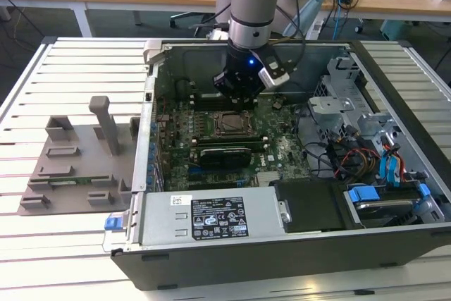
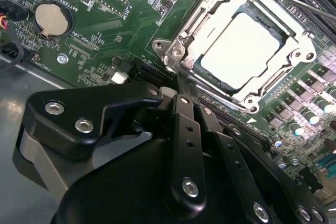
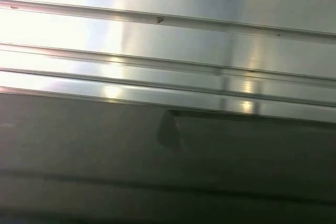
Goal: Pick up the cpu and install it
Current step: 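Install the first cpu locking lever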
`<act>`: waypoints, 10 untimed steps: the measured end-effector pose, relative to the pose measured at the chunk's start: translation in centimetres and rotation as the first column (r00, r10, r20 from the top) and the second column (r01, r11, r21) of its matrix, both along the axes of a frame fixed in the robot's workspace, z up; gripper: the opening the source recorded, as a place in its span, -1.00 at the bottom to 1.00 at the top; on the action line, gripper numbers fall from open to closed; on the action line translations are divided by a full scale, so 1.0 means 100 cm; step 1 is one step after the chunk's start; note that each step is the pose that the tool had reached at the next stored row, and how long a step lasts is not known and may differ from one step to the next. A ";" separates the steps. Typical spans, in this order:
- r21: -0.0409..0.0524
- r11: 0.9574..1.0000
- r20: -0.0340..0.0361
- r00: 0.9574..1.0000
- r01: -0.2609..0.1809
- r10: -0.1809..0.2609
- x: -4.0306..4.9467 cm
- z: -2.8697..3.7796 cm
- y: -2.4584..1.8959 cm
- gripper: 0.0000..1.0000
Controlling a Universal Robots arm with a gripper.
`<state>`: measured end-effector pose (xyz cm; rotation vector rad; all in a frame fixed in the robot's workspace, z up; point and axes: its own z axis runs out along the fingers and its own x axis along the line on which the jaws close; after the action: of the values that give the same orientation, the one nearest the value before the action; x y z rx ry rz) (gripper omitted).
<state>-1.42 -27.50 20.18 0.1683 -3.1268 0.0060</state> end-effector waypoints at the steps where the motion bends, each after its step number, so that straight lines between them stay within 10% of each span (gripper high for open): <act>1: 0.001 1.000 0.000 1.000 0.000 0.000 0.0000 0.0000 -0.0009 -0.79; 6: 0.028 1.000 0.000 1.000 0.000 0.000 0.0000 -0.0001 -0.0027 -0.79; 10: 0.032 0.999 0.000 1.000 0.000 0.000 0.0000 0.0007 -0.0027 -0.79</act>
<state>-1.42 -27.77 20.25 0.1686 -3.1285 -0.0446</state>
